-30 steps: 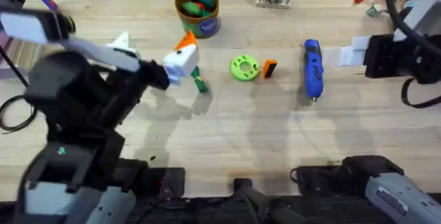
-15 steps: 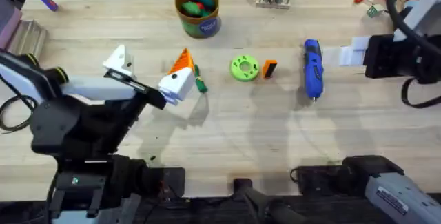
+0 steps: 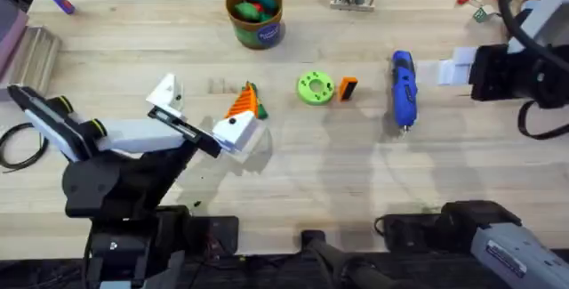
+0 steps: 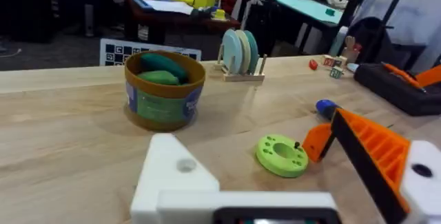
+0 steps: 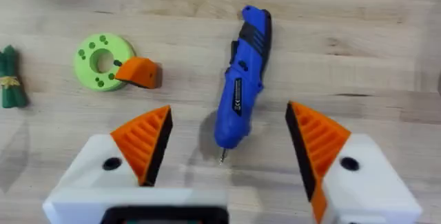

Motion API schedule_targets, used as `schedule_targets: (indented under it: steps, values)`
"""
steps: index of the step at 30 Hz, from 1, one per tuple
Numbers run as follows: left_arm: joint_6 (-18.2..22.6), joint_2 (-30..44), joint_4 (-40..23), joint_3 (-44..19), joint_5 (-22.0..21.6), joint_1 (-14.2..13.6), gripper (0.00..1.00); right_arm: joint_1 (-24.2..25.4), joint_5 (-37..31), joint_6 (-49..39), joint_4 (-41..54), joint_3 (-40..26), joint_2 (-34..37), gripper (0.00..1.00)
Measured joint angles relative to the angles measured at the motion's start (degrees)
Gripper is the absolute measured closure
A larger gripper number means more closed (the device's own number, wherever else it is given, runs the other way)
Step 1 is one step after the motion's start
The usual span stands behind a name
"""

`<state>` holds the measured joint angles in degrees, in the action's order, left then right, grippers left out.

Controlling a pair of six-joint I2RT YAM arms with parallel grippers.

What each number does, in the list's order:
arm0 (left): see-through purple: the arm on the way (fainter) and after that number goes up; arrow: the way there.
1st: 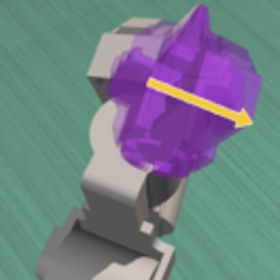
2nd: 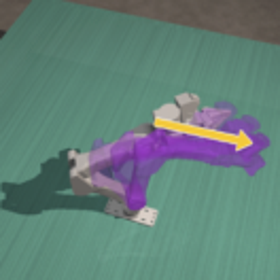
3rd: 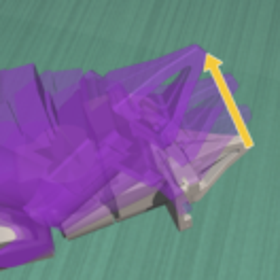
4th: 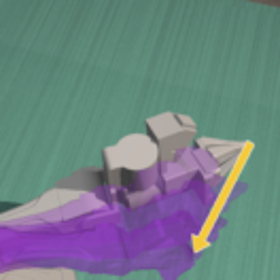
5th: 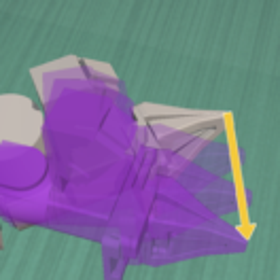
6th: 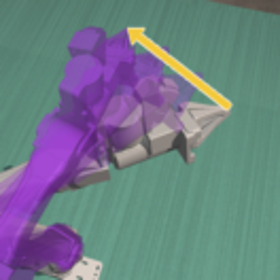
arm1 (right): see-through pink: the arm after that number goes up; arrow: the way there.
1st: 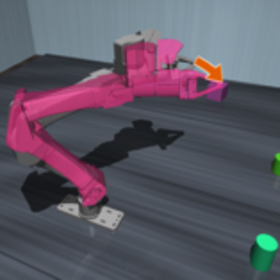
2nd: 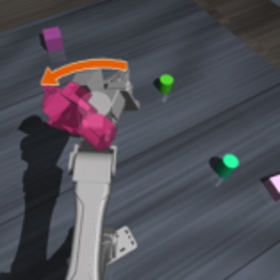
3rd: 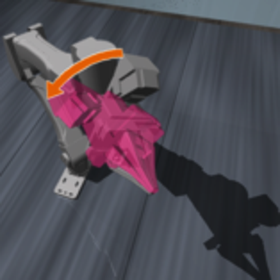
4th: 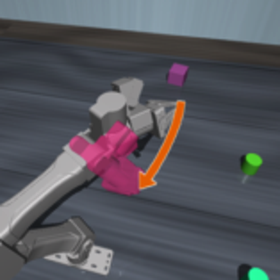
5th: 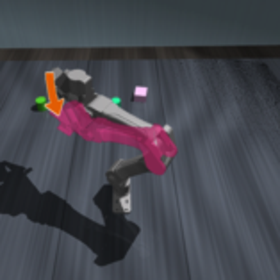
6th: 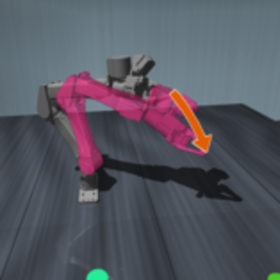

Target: Pick up the gripper from the table and insert it into the empty holder that is missing its gripper. Then pick up a screw, insert it into the mounting hole, and use the screwdriver to tighten it. Finally, clean up the table by picking up the vegetable and placing it into the bucket.

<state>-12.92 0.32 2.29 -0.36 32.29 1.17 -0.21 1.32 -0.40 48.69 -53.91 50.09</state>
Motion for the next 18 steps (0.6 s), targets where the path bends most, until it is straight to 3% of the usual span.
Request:
schedule_targets:
  steps: [13, 18]
  values:
    - [-0.17, -0.01, -3.02, 0.0, 1.46, 0.0, 0.016, 0.0, 0.0, 0.0, 0.0, 0.0, 0.02, 0.01]
    - [1.76, -0.02, -3.01, 0.0, 7.03, 0.0, 0.015, 0.0, 0.0, 0.0, 0.0, 0.0, 0.0, 0.01]
